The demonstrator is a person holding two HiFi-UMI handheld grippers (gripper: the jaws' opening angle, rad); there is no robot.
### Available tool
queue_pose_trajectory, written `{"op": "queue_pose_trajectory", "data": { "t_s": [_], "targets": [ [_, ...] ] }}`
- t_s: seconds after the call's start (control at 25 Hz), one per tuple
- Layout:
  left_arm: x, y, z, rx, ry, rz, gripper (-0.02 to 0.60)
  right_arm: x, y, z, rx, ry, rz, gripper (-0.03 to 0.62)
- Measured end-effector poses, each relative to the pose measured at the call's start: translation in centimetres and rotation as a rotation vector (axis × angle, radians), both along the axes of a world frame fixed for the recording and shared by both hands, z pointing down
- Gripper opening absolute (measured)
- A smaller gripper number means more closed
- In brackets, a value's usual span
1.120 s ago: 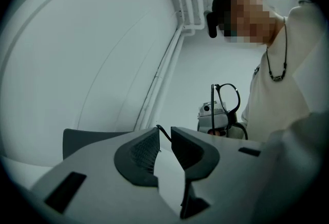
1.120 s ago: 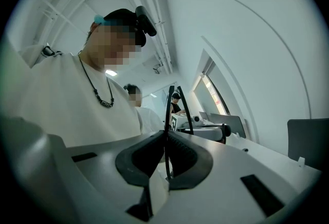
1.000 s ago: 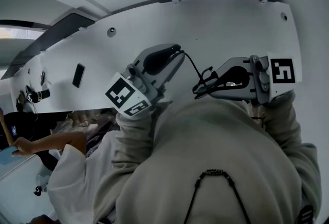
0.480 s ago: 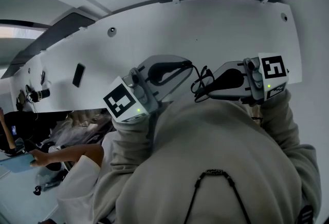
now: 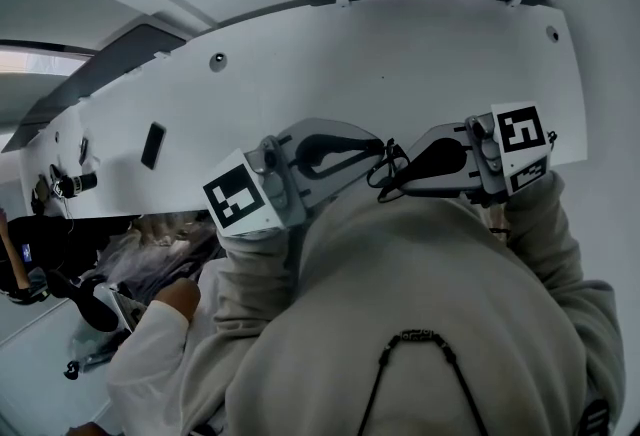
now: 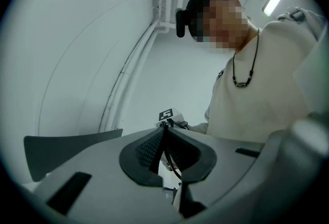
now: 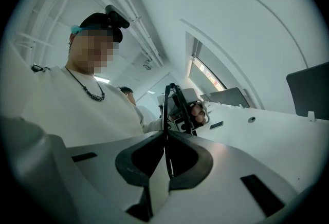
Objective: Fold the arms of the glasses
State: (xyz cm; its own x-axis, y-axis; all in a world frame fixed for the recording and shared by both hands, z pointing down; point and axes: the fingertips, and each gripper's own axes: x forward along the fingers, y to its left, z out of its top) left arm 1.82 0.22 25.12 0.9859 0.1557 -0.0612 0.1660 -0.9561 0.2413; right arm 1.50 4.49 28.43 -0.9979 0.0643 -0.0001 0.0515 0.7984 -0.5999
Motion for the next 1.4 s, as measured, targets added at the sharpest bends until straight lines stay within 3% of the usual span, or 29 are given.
{"op": "queue_pose_trajectory", "data": {
  "t_s": [0.44, 0.64, 0.72, 0.84, 0.96, 1.08, 1.2, 1.32, 1.36, 1.4],
  "targets": [
    [0.0, 0.3, 0.0, -0.037, 0.040, 0.021, 0.020, 0.0, 0.1, 0.7, 0.005, 0.035, 0.000, 0.038],
    [0.0, -0.6, 0.6, 0.018, 0.004, -0.096, 0.022, 0.0, 0.1, 0.6, 0.021, 0.052, 0.006, 0.038],
    [-0.2, -1.1, 1.1, 0.028, -0.022, -0.159, 0.054, 0.1, 0.0, 1.2, 0.036, 0.083, 0.012, 0.038],
    [-1.3, -1.7, 1.5, 0.019, -0.019, -0.207, 0.164, 0.4, 0.1, 2.1, 0.044, 0.115, 0.022, 0.038],
    [-3.1, -1.9, 1.1, 0.030, 0.000, -0.221, 0.198, 1.2, -0.4, 3.5, 0.028, 0.155, 0.060, 0.038],
    [-4.3, -2.7, 1.3, 0.026, -0.008, -0.267, 0.199, 3.4, -1.8, 5.8, 0.012, 0.254, 0.124, 0.037],
    [-4.7, -3.1, 2.0, 0.032, -0.030, -0.309, 0.199, 5.3, -3.0, 8.6, 0.031, 0.418, 0.164, 0.037],
    [-4.5, -2.8, 2.4, -0.010, -0.014, -0.310, 0.196, 6.5, -3.7, 11.0, 0.056, 0.550, 0.168, 0.038],
    [-4.4, -2.5, 2.3, -0.026, 0.004, -0.305, 0.174, 6.7, -4.0, 11.7, 0.064, 0.588, 0.165, 0.038],
    [-4.5, -2.3, 2.1, -0.035, 0.018, -0.305, 0.110, 6.8, -4.2, 12.6, 0.072, 0.626, 0.159, 0.038]
  ]
}}
